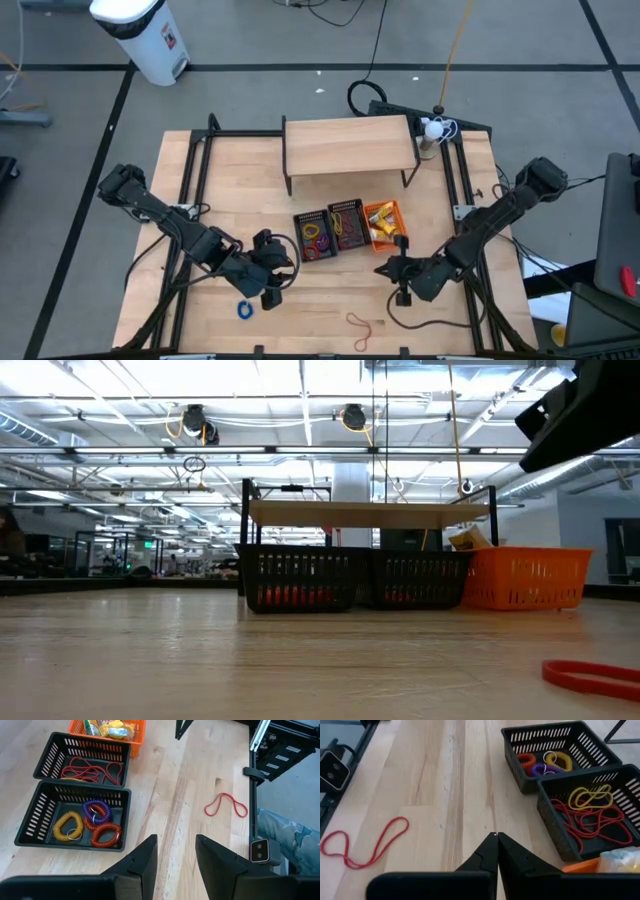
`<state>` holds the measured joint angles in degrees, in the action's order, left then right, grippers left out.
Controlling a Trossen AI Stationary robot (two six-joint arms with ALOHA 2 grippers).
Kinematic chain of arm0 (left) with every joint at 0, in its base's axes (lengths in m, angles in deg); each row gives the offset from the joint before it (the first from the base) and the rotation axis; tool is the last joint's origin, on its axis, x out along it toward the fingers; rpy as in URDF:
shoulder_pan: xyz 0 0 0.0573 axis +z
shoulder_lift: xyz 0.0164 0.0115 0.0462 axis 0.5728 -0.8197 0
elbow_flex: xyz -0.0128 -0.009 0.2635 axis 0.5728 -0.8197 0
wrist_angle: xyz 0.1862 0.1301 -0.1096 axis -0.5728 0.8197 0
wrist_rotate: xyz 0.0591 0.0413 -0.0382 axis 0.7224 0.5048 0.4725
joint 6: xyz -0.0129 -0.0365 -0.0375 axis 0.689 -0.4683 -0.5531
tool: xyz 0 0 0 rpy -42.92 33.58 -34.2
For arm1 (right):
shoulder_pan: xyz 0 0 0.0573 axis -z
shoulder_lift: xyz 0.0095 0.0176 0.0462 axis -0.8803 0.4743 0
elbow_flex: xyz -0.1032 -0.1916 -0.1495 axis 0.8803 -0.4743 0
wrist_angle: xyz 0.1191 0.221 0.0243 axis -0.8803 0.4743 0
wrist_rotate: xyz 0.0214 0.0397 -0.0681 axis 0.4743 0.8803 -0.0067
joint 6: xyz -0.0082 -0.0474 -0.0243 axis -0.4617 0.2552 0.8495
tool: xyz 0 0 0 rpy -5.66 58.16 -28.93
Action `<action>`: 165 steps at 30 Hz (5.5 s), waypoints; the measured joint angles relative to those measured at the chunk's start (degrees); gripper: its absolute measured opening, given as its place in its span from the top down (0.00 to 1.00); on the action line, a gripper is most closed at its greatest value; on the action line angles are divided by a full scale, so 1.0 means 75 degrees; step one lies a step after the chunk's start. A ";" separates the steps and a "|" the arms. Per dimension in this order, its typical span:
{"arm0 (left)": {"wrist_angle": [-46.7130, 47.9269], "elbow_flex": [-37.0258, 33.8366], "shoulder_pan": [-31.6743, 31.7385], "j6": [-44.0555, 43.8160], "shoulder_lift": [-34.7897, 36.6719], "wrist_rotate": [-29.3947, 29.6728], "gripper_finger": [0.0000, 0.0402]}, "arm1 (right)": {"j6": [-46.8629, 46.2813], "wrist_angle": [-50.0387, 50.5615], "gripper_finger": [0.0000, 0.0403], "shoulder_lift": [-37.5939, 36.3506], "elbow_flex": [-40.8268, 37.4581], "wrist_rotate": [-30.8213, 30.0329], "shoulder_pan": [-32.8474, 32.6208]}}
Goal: Pick & Place Office Desk Supplies
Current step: Put the orange rubber band into the right black bin
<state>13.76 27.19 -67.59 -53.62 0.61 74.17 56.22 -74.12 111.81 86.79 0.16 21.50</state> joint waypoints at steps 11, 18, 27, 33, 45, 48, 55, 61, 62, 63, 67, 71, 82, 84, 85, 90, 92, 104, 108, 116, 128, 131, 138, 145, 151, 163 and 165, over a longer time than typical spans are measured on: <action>-0.0033 0.0000 0.0000 0.0000 0.0000 0.0003 0.67 | 0.0010 -0.1930 0.99 0.0672 0.0003 0.3179 -0.0019; -0.0046 0.0000 -0.0001 -0.0003 0.0000 0.0005 0.67 | 0.0200 -0.3796 0.85 0.1356 0.0015 0.4238 -0.0210; -0.0052 0.0000 -0.0003 -0.0003 0.0000 0.0009 0.67 | 0.0157 -0.3554 0.52 0.1837 0.0012 0.3430 -0.0204; -0.0051 0.0000 -0.0007 -0.0004 0.0000 0.0068 0.67 | -0.0157 -0.3614 0.41 0.2469 0.0012 0.3424 -0.0207; -0.0048 0.0000 -0.0012 -0.0042 0.0000 0.0204 0.67 | -0.0390 -0.5201 0.41 0.3803 0.0012 0.3433 -0.0204; -0.0046 0.0000 -0.0012 -0.0044 0.0000 0.0204 0.67 | -0.0363 -0.5532 0.41 0.4031 0.0012 0.3432 -0.0204; -0.0046 0.0000 -0.0015 -0.0044 0.0000 0.0204 0.67 | 0.0185 -0.5880 0.40 0.4327 0.0017 0.3364 -0.0207; -0.0044 0.0000 -0.0015 -0.0110 0.0000 0.0204 0.67 | 0.0907 -0.5756 0.42 0.4531 0.0023 0.3015 -0.0213; -0.0043 0.0000 -0.0015 -0.0108 0.0000 0.0204 0.67 | 0.1018 -0.5711 0.42 0.4548 0.0029 0.2995 -0.0213; -0.0045 0.0000 -0.0015 -0.0111 0.0000 0.0204 0.67 | 0.1146 -0.5645 0.42 0.4549 0.0032 0.2993 -0.0213; -0.0041 0.0000 -0.0015 -0.0118 0.0000 0.0201 0.67 | 0.1433 -0.5406 0.42 0.4556 0.0038 0.2882 -0.0213; -0.0040 0.0000 -0.0015 -0.0125 0.0000 0.0201 0.67 | 0.1668 -0.5099 0.44 0.4561 0.0029 0.2780 -0.0216; -0.0040 0.0000 -0.0015 -0.0125 0.0000 0.0189 0.67 | 0.1179 -0.3687 0.52 0.4579 0.0023 0.2103 -0.0219; -0.0040 0.0000 -0.0015 -0.0136 0.0000 0.0187 0.67 | 0.1012 -0.3508 0.54 0.4579 0.0026 0.2030 -0.0216; -0.0040 0.0000 -0.0015 -0.0137 0.0000 0.0187 0.67 | 0.0915 -0.3425 0.54 0.4576 0.0030 0.2011 -0.0205; -0.0040 0.0000 -0.0015 -0.0146 0.0000 0.0178 0.67 | 0.0523 -0.3088 0.58 0.4561 0.0041 0.1769 -0.0198; -0.0040 0.0000 -0.0015 -0.0163 0.0000 0.0163 0.67 | 0.0506 -0.3069 0.59 0.4561 0.0038 0.1755 -0.0195; -0.0040 0.0000 -0.0015 -0.0187 0.0000 0.0163 0.67 | -0.0286 -0.2819 0.82 0.4538 0.0038 0.2036 -0.0093; -0.0042 0.0000 -0.0015 -0.0194 0.0000 0.0163 0.67 | -0.0493 -0.2791 0.98 0.4523 0.0029 0.2419 -0.0005; -0.0041 0.0000 -0.0015 -0.0198 0.0000 0.0134 0.67 | -0.0781 -0.3122 1.00 0.4494 -0.0004 0.2626 0.0031; -0.0052 0.0000 -0.0015 -0.0203 0.0000 0.0129 0.67 | 0.0344 -0.3987 1.00 0.3593 -0.0021 0.2145 -0.0007; -0.0054 0.0000 -0.0015 -0.0204 0.0000 0.0128 0.67 | 0.0548 -0.3985 1.00 0.3239 -0.0033 0.1912 0.0000; -0.0052 0.0000 -0.0015 -0.0204 0.0000 0.0128 0.67 | 0.0732 -0.3923 1.00 0.2641 -0.0023 0.2754 -0.0006; -0.0046 0.0000 -0.0015 -0.0207 0.0000 0.0125 0.67 | 0.0421 -0.3928 0.91 0.2641 -0.0006 0.3475 -0.0072; -0.0043 0.0000 -0.0015 -0.0208 0.0000 0.0122 0.67 | 0.0347 -0.3901 0.69 0.2638 -0.0006 0.3467 -0.0108; -0.0043 0.0000 -0.0015 -0.0224 0.0000 0.0111 0.67 | -0.1450 -0.4144 0.35 0.3266 -0.0105 0.3437 -0.0108; -0.0043 0.0000 -0.0015 -0.0227 0.0000 0.0111 0.67 | -0.1827 -0.4433 0.33 0.3437 -0.0099 0.3422 -0.0093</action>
<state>13.43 27.19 -67.70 -55.33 0.61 75.00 42.52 -107.37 137.59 86.05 25.82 20.80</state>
